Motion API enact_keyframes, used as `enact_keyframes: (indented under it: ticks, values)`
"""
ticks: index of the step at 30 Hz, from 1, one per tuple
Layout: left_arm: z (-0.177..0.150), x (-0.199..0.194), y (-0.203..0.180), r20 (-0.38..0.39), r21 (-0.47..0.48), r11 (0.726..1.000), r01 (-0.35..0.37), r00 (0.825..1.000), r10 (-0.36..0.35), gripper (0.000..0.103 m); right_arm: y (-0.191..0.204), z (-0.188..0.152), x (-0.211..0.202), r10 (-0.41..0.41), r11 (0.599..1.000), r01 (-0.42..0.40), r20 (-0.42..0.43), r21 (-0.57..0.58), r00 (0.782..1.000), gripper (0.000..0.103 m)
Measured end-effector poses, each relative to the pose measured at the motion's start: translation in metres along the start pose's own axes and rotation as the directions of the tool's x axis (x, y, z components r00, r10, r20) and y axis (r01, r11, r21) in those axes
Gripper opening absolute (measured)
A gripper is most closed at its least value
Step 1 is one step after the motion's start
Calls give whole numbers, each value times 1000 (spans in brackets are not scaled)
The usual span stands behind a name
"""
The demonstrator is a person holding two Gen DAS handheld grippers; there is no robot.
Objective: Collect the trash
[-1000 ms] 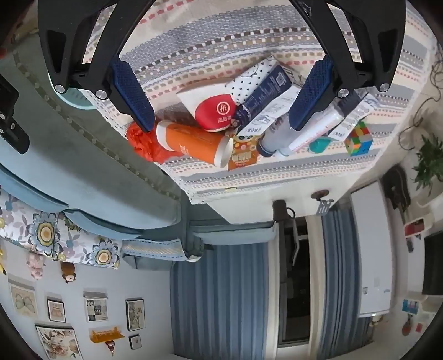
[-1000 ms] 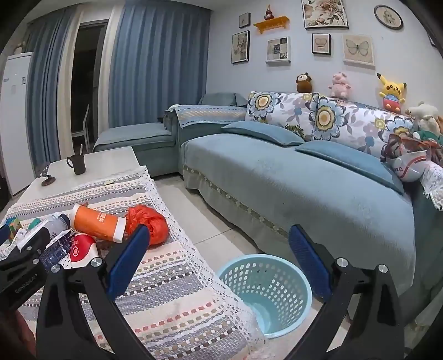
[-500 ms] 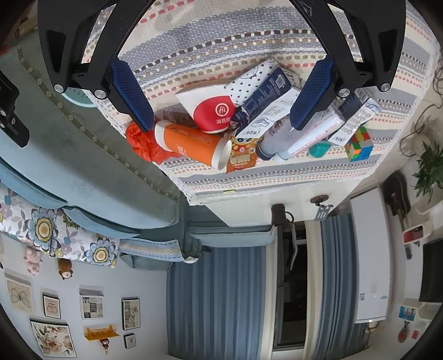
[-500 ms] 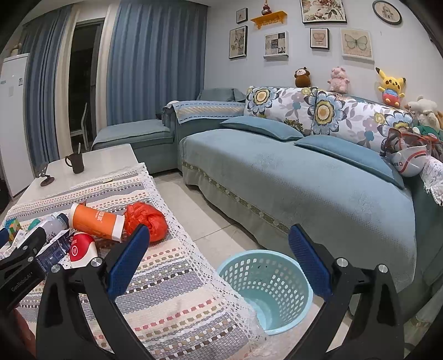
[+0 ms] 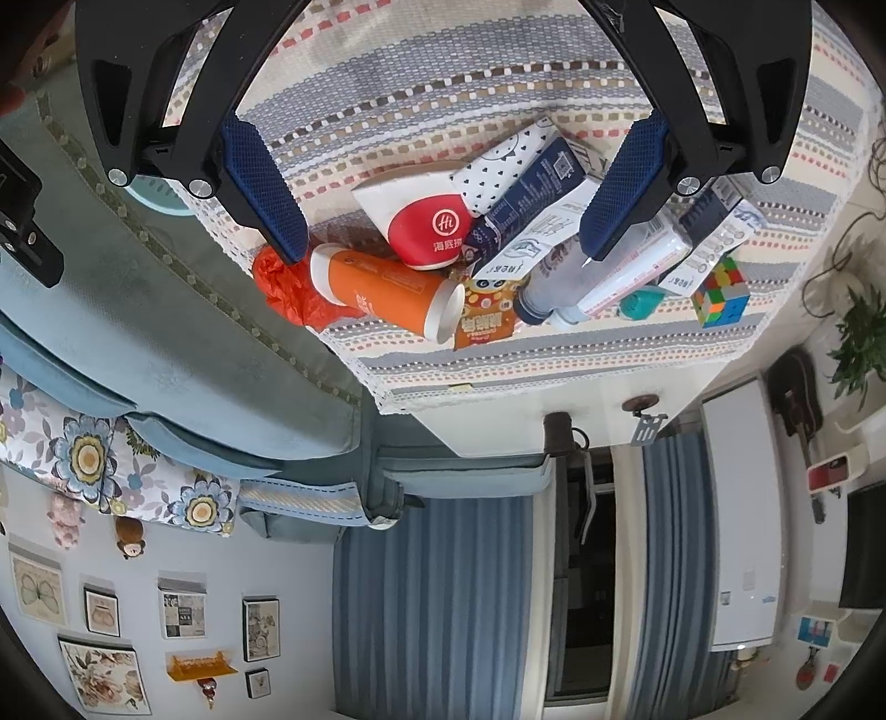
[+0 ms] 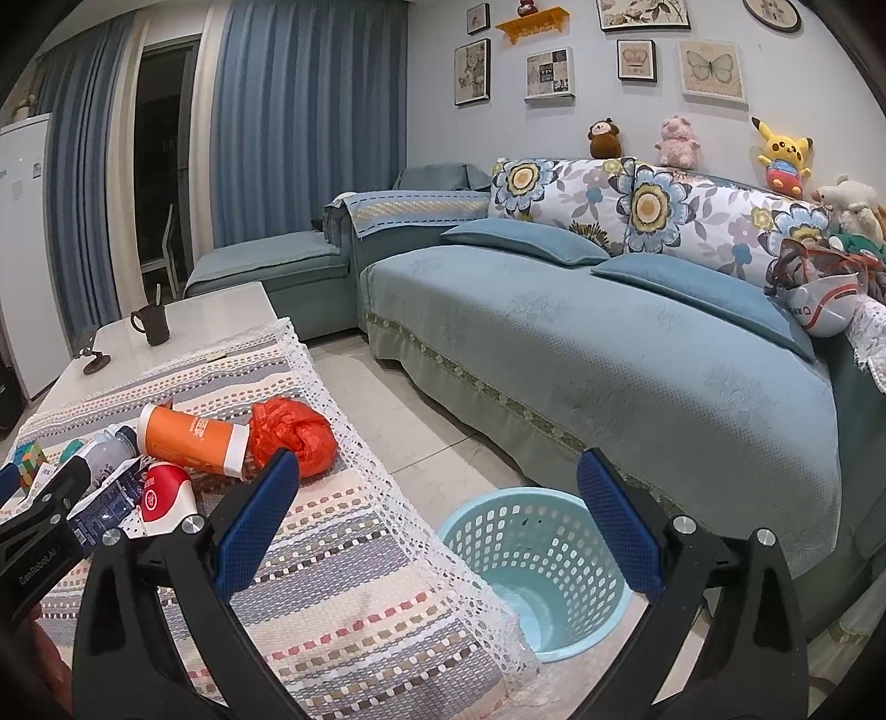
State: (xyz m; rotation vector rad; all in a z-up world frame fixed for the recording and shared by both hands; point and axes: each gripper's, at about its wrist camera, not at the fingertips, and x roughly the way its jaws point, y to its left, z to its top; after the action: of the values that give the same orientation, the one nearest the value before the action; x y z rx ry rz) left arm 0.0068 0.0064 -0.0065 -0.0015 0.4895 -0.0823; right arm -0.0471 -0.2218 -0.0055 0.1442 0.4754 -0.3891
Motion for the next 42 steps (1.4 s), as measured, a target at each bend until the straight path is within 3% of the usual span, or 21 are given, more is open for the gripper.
enact_keyframes:
  ticks: [28, 42]
  values:
    - [0, 1, -7, 0, 28, 1000, 5, 1000, -5, 95, -7, 0, 10, 14, 999, -12, -50, 33, 999, 95]
    - [0, -1, -7, -2, 18, 999, 49, 999, -49, 95, -5, -3, 13, -15, 1000, 16, -61, 13, 998, 95]
